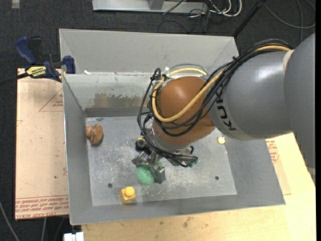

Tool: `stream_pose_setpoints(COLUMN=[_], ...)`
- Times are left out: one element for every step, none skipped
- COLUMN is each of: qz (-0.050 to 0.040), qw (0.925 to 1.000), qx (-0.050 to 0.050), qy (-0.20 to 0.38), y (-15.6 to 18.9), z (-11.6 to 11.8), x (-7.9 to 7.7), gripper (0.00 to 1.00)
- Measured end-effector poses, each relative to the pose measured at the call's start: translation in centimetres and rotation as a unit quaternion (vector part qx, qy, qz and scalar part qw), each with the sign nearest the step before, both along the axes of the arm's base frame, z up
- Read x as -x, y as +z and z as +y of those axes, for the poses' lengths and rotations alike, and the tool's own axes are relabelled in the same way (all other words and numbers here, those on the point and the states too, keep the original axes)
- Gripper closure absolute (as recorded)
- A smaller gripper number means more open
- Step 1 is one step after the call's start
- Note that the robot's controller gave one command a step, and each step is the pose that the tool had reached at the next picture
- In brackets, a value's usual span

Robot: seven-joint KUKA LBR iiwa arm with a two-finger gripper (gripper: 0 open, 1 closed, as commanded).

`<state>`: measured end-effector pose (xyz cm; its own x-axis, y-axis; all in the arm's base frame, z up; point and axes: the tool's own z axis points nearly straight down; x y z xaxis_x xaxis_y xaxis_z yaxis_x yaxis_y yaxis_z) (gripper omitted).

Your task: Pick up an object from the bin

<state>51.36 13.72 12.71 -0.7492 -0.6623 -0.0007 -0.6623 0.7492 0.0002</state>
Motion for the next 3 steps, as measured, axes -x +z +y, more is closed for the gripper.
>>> stream_pose_setpoints(qz=[-0.0006,-0.0005,-0.001], qw=[0.9979,0.9979,0.9971], qx=[-0.001,-0.001,-0.001], qy=[0.065,0.065,0.076], y=[7.1,7.1,13.4], z=[-1.1,-1.1,-1.5], x=[-0.2,-0.2,-1.0], gripper=[1.0,1.0,1.0])
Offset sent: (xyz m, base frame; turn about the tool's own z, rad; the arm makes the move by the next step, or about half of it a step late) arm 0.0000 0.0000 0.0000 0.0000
